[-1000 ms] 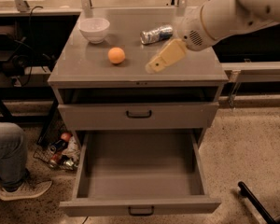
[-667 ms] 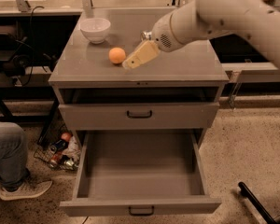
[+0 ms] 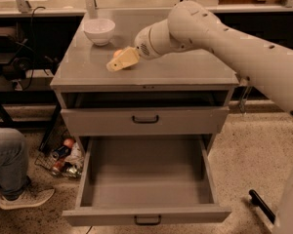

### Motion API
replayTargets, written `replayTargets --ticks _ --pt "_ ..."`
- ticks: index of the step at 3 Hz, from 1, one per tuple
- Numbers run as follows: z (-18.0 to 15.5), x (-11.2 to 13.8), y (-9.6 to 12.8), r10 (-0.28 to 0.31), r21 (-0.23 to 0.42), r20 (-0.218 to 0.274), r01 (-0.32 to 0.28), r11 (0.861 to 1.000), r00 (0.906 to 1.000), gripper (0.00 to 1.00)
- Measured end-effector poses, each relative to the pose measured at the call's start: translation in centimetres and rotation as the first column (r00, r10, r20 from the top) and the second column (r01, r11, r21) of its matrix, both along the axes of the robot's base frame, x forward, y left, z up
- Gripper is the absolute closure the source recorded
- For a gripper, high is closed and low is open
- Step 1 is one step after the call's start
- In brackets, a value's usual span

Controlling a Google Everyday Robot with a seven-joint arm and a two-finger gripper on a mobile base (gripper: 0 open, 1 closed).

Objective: Place orange into middle drawer

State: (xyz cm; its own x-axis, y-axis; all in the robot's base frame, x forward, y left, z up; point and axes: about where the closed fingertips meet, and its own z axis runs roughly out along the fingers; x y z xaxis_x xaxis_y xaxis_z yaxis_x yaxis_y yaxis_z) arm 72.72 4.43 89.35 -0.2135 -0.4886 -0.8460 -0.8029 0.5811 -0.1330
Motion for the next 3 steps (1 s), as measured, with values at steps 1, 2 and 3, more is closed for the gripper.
replayTargets --ticks 1,2,3 --pt "-1.8 1.9 2.4 -0.003 0.037 -0.02 0.004 0.999 0.9998 0.0" --pt "-2.7 2.9 3.6 -0.004 0.051 -0.033 0.005 0.999 0.9994 0.0" --pt "-4.5 3.3 4.5 0.003 0.054 -0.06 0.0 0.999 0.9982 0.26"
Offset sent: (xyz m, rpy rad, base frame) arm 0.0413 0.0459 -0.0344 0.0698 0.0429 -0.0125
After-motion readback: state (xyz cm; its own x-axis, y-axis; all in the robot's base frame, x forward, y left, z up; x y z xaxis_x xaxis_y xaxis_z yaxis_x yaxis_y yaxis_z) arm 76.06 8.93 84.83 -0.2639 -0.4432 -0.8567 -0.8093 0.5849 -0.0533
